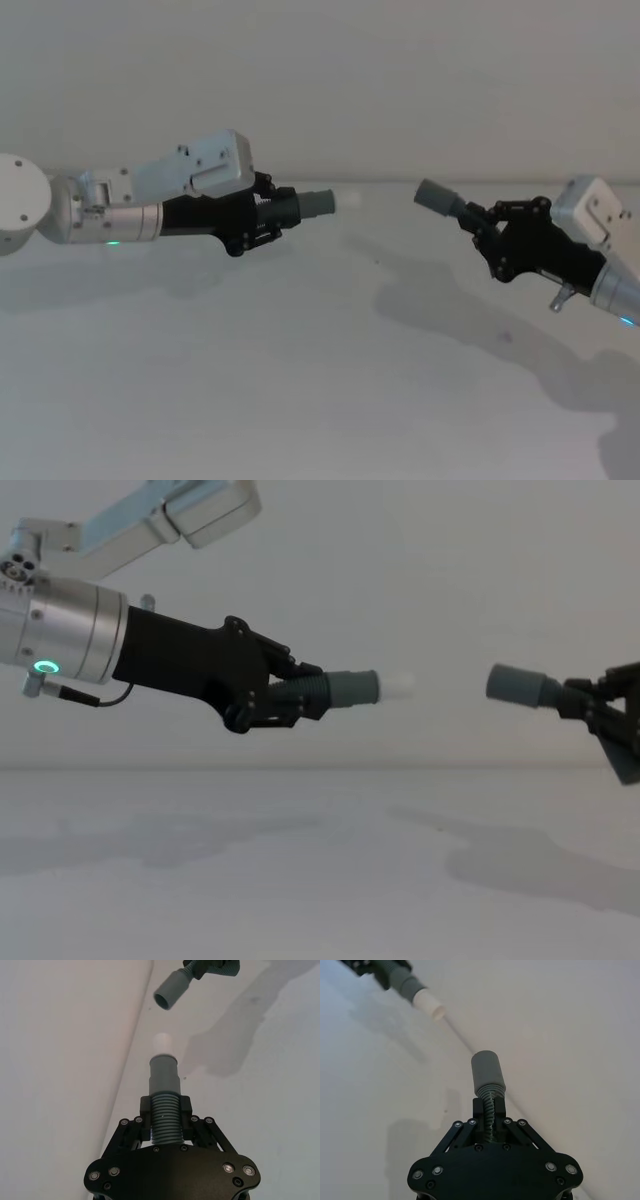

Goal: Use both hands to pick up one end of the pipe from the table, align the ends, and insert them.

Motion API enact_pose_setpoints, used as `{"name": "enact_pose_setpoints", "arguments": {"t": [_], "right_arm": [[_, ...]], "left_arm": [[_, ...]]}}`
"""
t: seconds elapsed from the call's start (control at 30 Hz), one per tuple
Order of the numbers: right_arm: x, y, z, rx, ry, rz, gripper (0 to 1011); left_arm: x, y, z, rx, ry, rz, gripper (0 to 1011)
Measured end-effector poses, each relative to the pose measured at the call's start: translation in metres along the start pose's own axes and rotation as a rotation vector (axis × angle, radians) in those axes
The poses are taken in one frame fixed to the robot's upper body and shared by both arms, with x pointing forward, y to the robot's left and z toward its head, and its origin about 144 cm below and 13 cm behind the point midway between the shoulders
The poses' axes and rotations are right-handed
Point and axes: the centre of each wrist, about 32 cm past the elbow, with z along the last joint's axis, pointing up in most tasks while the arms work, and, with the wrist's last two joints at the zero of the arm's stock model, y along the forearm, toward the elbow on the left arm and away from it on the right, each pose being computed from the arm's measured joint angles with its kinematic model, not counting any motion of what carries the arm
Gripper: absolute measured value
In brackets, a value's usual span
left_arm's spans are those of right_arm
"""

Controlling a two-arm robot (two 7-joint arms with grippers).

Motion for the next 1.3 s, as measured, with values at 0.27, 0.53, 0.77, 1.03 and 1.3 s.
{"name": "enact_pose_setpoints", "arguments": {"t": [0.27, 0.53, 0.77, 1.03, 1.3], "right_arm": [[0.004, -0.011, -0.005, -0.003, -0.022, 0.091, 104], [0.003, -0.014, -0.003, 0.031, -0.016, 0.143, 104], [0.003, -0.012, 0.002, 0.078, 0.008, 0.143, 104], [0.003, -0.007, 0.007, 0.107, 0.021, 0.131, 103], [0.001, 0.000, 0.010, 0.100, 0.001, 0.132, 104]], "left_arm": [[0.002, 0.002, -0.003, -0.003, -0.026, -0.017, 314], [0.004, 0.004, -0.004, -0.005, -0.042, -0.028, 314], [0.005, 0.005, -0.005, -0.005, -0.048, -0.032, 314], [0.005, 0.005, -0.005, -0.006, -0.052, -0.035, 314], [0.005, 0.005, -0.005, -0.006, -0.055, -0.036, 314]]}}
